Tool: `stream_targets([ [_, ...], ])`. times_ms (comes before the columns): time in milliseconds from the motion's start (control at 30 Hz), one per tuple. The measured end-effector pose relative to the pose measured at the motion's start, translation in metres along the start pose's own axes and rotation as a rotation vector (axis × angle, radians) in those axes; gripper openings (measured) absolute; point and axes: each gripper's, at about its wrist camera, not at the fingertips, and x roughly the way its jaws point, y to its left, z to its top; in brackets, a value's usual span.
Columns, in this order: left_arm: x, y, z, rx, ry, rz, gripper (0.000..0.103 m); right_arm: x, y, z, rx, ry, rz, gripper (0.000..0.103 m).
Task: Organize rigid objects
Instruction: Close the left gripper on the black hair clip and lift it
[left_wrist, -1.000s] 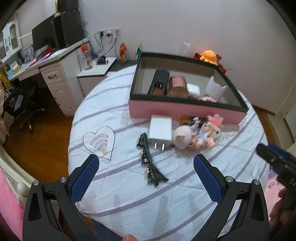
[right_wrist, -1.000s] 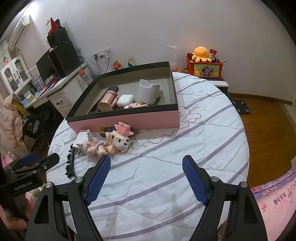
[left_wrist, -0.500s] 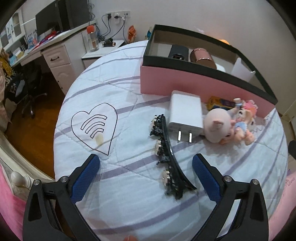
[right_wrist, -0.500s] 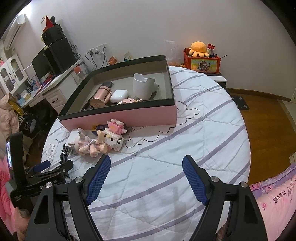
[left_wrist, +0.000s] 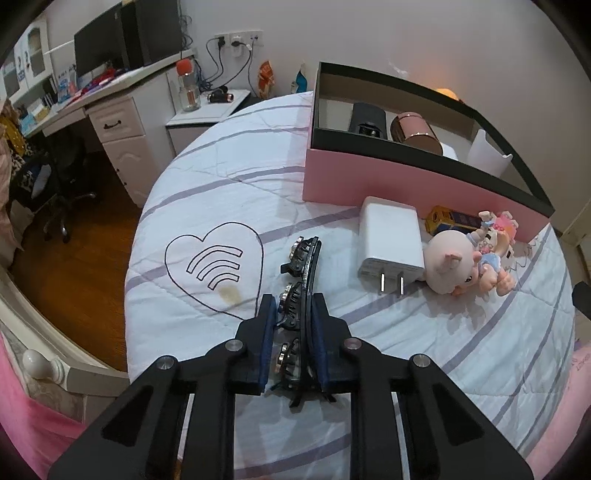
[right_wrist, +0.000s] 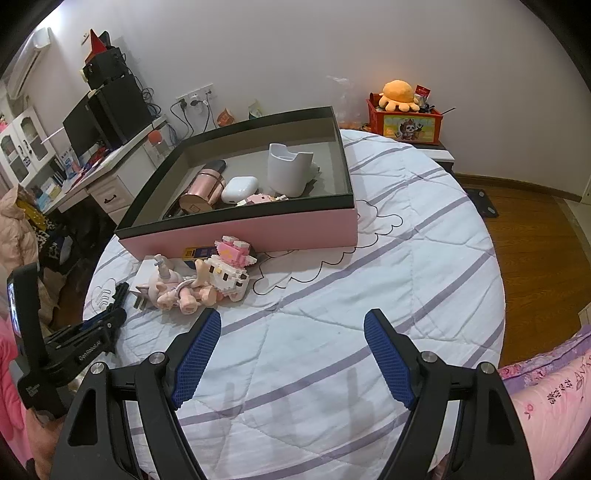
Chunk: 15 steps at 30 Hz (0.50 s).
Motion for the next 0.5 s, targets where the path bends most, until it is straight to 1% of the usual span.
stream_targets([
  [333, -0.017, -0.013, 0.003, 0.021, -0.008, -0.034, 0.019, -0.002, 0.0, 0.001, 0.001, -0.006, 0.0, 0.081],
  [500, -0.034, -0.019, 0.023, 0.033, -0.039, -0.057, 0.019, 0.0, -0.001, 0.007, 0.004, -0.01, 0.0, 0.081],
])
